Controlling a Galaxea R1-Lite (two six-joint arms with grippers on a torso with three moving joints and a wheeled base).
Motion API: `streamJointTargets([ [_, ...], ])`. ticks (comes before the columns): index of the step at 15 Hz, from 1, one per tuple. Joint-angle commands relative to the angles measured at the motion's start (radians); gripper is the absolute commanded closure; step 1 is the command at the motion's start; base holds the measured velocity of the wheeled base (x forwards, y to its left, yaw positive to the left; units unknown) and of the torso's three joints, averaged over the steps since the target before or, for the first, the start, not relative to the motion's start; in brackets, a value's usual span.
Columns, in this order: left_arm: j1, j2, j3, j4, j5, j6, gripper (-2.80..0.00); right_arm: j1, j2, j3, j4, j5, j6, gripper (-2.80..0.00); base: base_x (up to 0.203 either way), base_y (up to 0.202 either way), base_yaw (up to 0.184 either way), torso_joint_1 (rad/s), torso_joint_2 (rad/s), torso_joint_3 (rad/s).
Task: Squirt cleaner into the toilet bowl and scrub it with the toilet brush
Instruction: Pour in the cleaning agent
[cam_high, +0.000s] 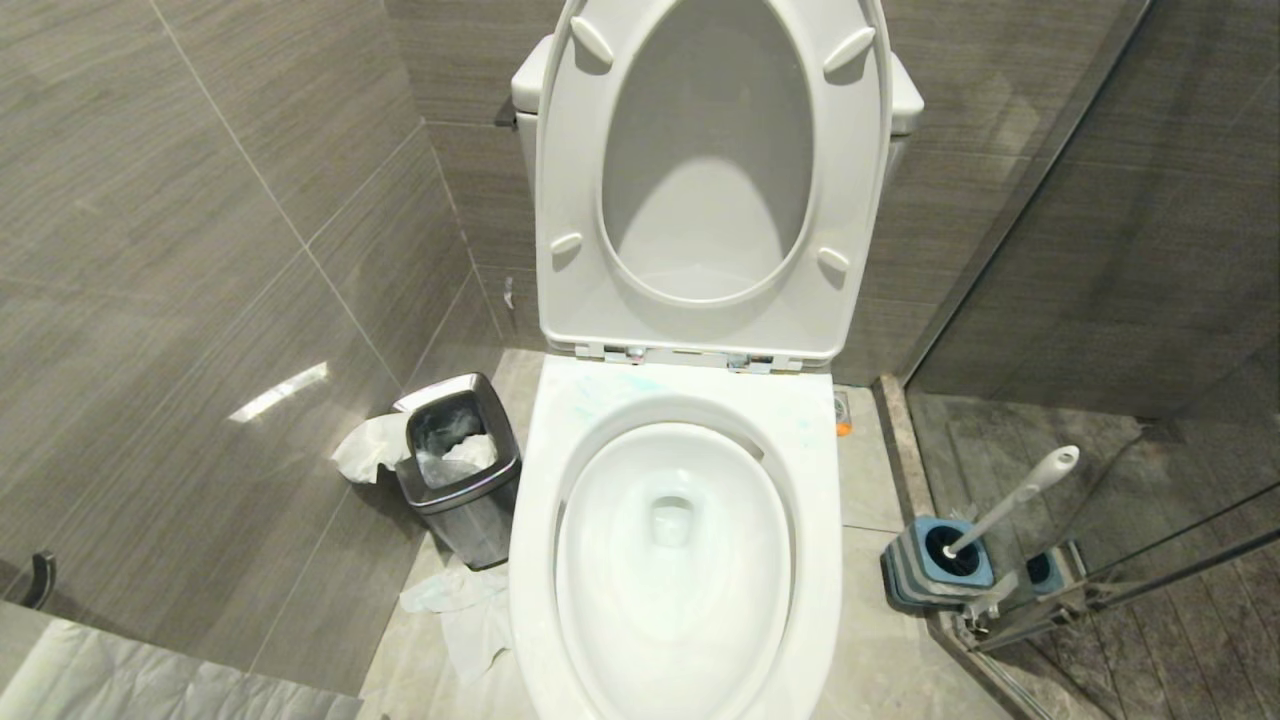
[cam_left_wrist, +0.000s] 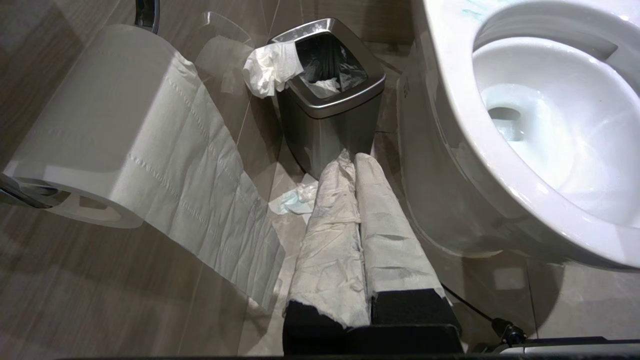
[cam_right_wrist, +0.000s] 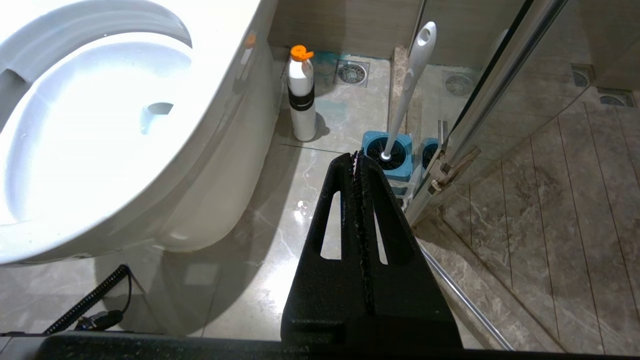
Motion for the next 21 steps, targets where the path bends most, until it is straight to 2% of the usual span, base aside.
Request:
streamJointTargets([
  [1,0.0,0.002,0.002,0.0,0.0,-0.001,0.0,0.0,0.0,0.0,0.0,0.0,0.0,0.0,0.0,0.0,0.0,0.0,0.0,0.0],
  [13,0.0,0.002,0.002,0.0,0.0,0.001,0.0,0.0,0.0,0.0,0.0,0.002,-0.001,0.0,0.0,0.0,0.0,0.0,0.0,0.0],
  [18,0.0,0.002,0.002,0.0,0.0,-0.001,0.0,0.0,0.0,-0.004,0.012,0.023,-0.055,0.0,0.0,0.0,0.0,0.0,0.0,0.0],
  [21,0.0,0.002,0.002,0.0,0.0,0.0,0.0,0.0,0.025,-0.1,0.083,0.023,-0.053,0.0,0.0,0.0,0.0,0.0,0.0,0.0],
])
